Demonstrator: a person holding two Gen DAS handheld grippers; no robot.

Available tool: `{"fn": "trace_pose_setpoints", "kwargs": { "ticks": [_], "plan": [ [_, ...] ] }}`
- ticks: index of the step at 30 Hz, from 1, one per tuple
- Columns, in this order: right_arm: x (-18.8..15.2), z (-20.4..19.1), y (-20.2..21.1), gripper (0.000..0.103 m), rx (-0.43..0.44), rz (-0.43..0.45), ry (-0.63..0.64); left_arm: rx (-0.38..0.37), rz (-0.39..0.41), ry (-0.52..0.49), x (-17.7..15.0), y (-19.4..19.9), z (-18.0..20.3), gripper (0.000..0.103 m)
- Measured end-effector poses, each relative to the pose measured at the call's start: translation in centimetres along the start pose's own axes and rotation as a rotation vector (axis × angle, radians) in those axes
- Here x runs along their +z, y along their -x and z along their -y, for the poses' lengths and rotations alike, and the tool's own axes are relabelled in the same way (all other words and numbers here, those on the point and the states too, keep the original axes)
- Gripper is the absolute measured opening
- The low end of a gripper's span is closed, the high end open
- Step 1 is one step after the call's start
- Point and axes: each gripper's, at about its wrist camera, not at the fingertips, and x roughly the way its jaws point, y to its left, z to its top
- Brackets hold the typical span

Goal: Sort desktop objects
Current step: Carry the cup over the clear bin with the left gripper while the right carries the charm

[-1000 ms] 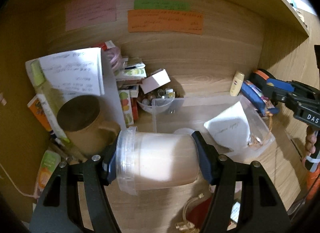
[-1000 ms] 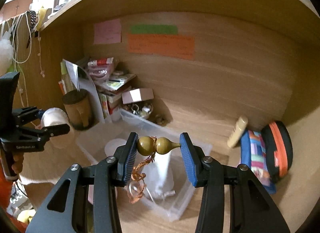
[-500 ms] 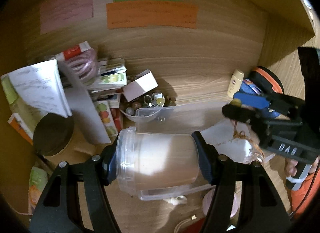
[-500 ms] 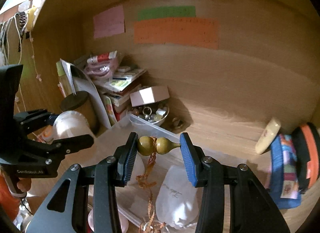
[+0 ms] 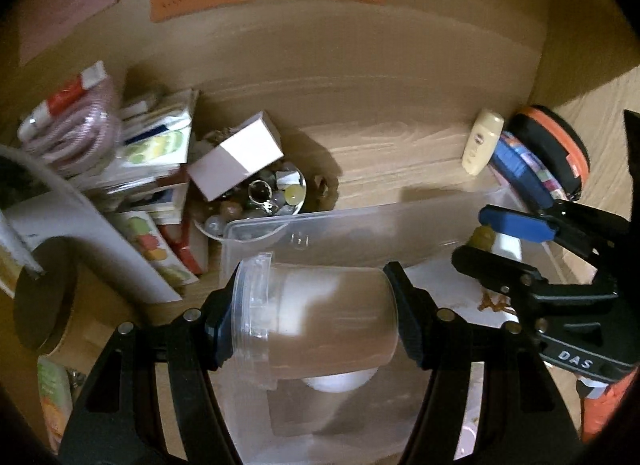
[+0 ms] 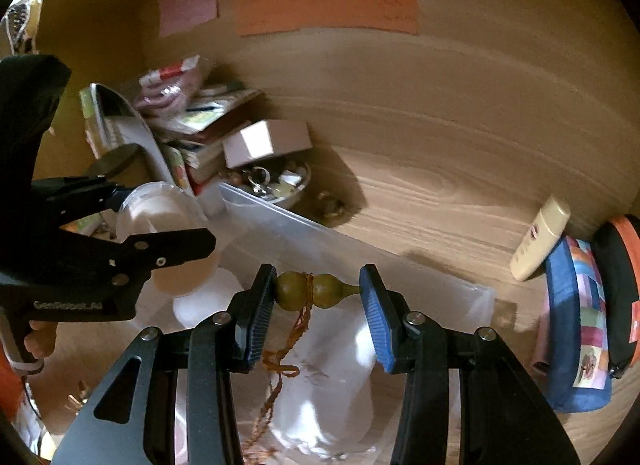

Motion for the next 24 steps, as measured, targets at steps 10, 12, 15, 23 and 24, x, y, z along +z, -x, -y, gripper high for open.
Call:
{"fn": "trace_pose_setpoints", "kwargs": {
  "ticks": [10, 12, 15, 23, 24],
  "plan": [
    [-0.5, 0.8, -0.9, 0.04, -0.018, -0.072, -0.004, 0.005, -0.086, -0.047, 0.9, -2.8, 0.7, 0.065],
    [-0.5, 0.7, -1.0, 0.04, -0.027, -0.084, 0.006, 0.002, -0.1, -0.044, 1.0, -2.9, 0.7, 0.065],
    [-0.7, 0.5, -1.2, 0.04, -0.041, -0.099, 0.03, -0.001, -0.112, -0.046, 1.2, -3.1, 0.9, 0.065],
    [-0.8, 1.2, -1.5, 0.04, -0.037, -0.112, 0.017, 0.062, -0.143, -0.086, 1.1, -4.1, 1.9, 0.067],
    [-0.9, 1.2, -1.4, 0.04, -0.036, -0.11, 0.016, 0.068, -0.146, -0.089, 1.0, -4.2, 2.1, 0.067]
  ]
}}
